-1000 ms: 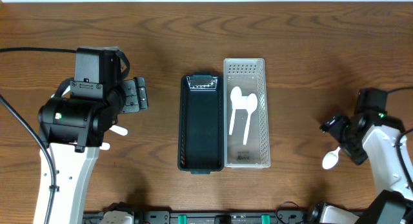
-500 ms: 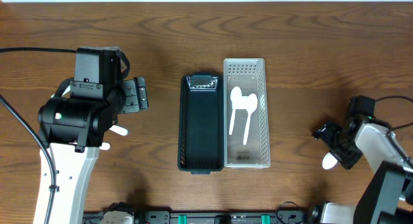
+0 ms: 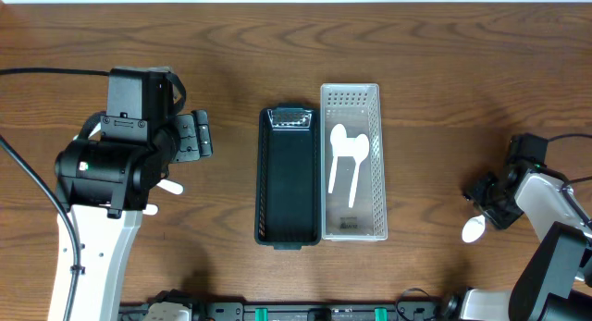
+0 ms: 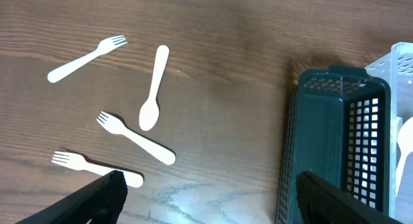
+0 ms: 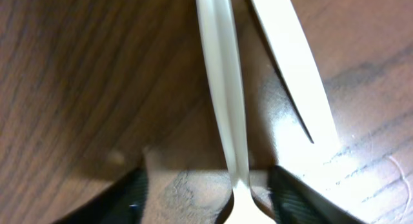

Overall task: Pack container
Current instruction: 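Lower the right gripper and grasp another white spoon, then move the spoon left and release it into the white basket, then grasp the last white spoon with the right gripper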

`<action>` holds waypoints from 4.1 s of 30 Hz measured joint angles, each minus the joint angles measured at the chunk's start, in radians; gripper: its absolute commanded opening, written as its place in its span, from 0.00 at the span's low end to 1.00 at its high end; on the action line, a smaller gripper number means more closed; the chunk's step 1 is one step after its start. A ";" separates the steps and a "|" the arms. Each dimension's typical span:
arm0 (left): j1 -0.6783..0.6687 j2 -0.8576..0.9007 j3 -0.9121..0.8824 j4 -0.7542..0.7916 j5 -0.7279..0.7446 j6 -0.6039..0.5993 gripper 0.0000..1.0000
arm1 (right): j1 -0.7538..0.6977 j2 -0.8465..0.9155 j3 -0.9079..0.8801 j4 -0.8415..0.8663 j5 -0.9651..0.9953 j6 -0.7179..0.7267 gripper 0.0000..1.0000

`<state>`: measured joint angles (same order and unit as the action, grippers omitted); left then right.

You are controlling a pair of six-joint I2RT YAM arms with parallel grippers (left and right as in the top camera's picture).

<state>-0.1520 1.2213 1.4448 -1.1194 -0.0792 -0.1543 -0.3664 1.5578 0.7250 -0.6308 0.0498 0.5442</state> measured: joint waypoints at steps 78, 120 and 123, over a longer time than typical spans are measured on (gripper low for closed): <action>0.000 0.000 0.000 0.000 0.000 0.000 0.86 | 0.171 0.099 1.076 -0.799 0.138 -0.271 0.42; 0.000 0.000 0.000 0.000 0.000 0.000 0.86 | -0.187 0.380 0.473 -0.184 -0.037 -0.415 0.02; 0.000 0.000 0.000 0.000 0.000 0.000 0.86 | -0.187 0.383 0.478 -0.187 -0.036 -0.411 0.01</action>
<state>-0.1520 1.2217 1.4448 -1.1191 -0.0792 -0.1543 -0.5533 1.9404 1.2034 -0.8181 0.0139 0.1329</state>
